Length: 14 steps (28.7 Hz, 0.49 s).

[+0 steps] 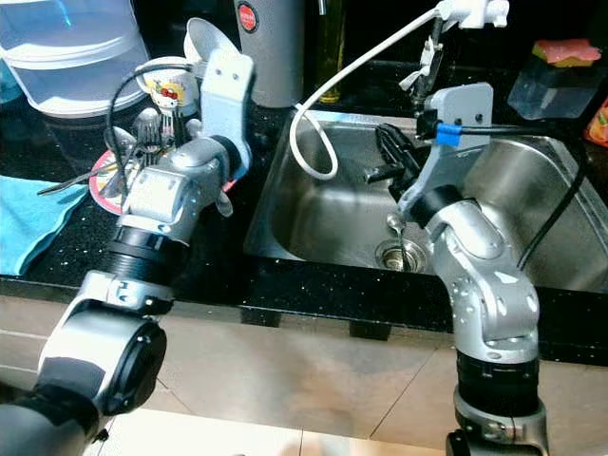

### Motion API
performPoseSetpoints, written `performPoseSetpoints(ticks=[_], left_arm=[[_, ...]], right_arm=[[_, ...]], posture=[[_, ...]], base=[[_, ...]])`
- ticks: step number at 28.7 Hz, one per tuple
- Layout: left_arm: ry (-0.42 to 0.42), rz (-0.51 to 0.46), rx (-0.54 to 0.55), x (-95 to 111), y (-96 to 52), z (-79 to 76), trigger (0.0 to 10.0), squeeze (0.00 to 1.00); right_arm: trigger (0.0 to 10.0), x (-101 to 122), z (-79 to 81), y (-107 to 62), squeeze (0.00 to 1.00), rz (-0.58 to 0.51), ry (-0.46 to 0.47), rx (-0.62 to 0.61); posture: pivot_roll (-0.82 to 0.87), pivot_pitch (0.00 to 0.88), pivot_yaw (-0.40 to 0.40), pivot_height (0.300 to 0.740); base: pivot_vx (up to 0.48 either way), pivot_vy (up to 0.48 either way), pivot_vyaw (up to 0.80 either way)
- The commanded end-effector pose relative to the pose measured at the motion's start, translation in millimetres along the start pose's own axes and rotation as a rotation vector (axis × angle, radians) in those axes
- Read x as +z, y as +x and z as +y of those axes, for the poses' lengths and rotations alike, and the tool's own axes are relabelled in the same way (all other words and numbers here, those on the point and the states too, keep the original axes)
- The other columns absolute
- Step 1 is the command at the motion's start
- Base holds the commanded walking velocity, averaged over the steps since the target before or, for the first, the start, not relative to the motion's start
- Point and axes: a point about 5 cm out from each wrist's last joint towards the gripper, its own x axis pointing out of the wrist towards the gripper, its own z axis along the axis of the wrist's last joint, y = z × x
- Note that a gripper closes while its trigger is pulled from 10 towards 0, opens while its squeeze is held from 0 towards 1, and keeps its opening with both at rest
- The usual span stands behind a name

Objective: Kitchen organization

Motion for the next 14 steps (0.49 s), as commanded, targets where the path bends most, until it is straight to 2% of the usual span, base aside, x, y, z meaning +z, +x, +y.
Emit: performPoseSetpoints(ticks=[1,5,9,11,14], left_arm=[[0.005,0.007,0.034,1.2,-1.5,7.4,10.0,0.0],[0.002,0.021,0.099,1.9,-0.7,19.1,10.0,0.0],[-0.041,0.069,0.235,-4.2,-0.8,43.7,10.0,0.0],[-0.045,0.072,0.26,-4.4,-1.2,48.5,10.0,0.0],[-0.048,0.086,0.364,-6.5,-4.5,71.3,10.0,0.0]], right_arm=[[10.0,4.0,5.3,0.7,0.0,-0.025,-0.003,0.023],[10.0,4.1,6.7,1.9,0.0,-0.03,0.002,0.024],[10.0,2.5,6.7,1.8,0.0,-0.025,0.004,0.02],[10.0,2.4,6.6,1.8,0.0,-0.025,0.004,0.019],[10.0,2.2,5.4,1.3,0.0,-0.025,0.002,0.017]], posture=[[0.04,0.087,0.038,0.74],[0.04,0.088,0.04,0.74],[0.04,0.086,0.04,0.74],[0.04,0.086,0.04,0.74],[0.04,0.083,0.04,0.74]], base=[[0.0,0.0,0.0],[0.0,0.0,0.0],[0.0,0.0,0.0],[0.0,0.0,0.0],[0.0,0.0,0.0]])
